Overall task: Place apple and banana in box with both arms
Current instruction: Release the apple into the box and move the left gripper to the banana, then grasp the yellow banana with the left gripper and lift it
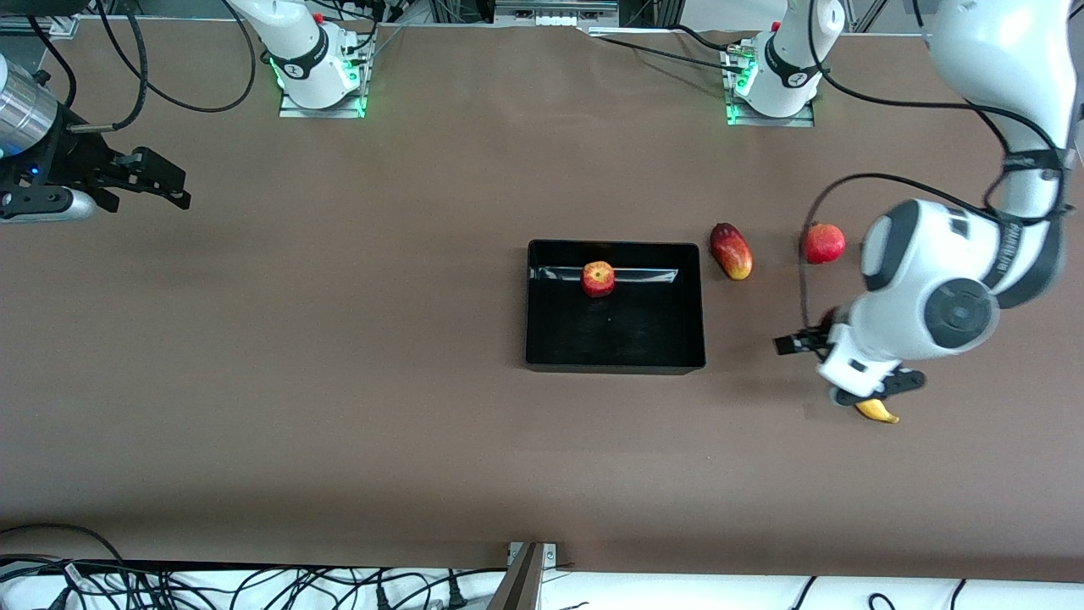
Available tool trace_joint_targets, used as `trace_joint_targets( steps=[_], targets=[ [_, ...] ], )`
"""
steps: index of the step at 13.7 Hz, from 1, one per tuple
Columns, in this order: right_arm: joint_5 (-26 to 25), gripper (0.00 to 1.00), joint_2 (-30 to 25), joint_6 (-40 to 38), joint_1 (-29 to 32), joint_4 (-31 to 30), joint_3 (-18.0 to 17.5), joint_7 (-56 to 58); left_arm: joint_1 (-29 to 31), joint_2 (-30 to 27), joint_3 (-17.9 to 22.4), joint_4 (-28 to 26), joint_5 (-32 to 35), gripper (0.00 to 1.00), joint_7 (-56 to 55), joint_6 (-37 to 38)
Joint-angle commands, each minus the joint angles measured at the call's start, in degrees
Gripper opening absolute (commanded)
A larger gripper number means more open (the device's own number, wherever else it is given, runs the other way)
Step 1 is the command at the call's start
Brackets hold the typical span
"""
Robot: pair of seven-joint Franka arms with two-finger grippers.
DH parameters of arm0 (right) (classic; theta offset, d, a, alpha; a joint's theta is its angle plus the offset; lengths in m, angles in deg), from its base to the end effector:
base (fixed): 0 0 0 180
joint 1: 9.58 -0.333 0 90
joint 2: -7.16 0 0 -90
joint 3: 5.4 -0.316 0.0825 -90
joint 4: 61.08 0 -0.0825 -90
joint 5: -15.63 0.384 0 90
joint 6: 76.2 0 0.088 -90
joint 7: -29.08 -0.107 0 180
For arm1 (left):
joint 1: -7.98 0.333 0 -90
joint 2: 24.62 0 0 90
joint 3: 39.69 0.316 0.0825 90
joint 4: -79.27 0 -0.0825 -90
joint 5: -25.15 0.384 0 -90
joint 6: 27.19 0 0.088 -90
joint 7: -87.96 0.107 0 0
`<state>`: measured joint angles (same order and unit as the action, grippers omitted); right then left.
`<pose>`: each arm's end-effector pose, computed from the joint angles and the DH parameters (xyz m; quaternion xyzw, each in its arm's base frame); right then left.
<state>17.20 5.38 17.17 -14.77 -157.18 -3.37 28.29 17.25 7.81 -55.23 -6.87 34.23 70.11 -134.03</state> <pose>0.5470 0.0327 0.5963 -0.9997 -0.0198 0.0088 0.0139 0.6800 -0.0347 0.3321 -0.9923 -0.0842 0.0892 0.0188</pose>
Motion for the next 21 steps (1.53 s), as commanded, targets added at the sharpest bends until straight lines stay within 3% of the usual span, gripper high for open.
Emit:
trace_joint_targets(
  steps=[1, 6, 10, 11, 13, 14, 18, 21],
  targets=[
    [-0.87, 1.00, 0.64, -0.37, 1.05, 1.26, -0.98, 0.08, 4.51, 2.80, -0.55, 0.36, 2.60, 1.00, 12.70, -3.97],
    [-0.87, 1.00, 0.73, 0.24, 1.14, 1.26, -0.89, 0.08, 7.69, 8.78, -0.02, -1.66, 8.49, 1.00, 20.20, -15.66],
    [-0.87, 1.00, 0.73, 0.24, 1.05, 1.26, -0.89, 0.08, 8.48, 9.93, 1.83, -8.15, 10.26, 1.00, 22.85, -26.21],
    [-0.87, 1.00, 0.73, 0.24, 1.05, 1.26, -0.89, 0.08, 8.65, 10.45, 2.35, -8.95, 10.78, 0.93, 23.20, -27.53],
    [-0.87, 1.00, 0.81, 0.50, 0.96, 1.26, -0.89, 0.08, 8.57, 10.63, 2.79, -9.83, 10.96, 0.10, 23.47, -28.16],
    [-0.87, 1.00, 0.81, 0.77, 0.96, 1.35, -0.89, 0.08, 8.74, 10.63, 2.79, -9.92, 10.96, 0.00, 23.73, -28.07],
    [-0.87, 1.00, 0.90, 0.86, 1.05, 1.26, -0.89, 0.08, 8.66, 8.71, 2.53, -10.63, 10.96, 0.00, 23.39, -25.72],
    [-0.78, 1.00, 0.90, 1.91, 1.05, 1.35, -0.89, 0.08, 7.43, 4.32, -1.40, -10.01, 9.82, 0.00, 18.66, -14.31]
  ],
)
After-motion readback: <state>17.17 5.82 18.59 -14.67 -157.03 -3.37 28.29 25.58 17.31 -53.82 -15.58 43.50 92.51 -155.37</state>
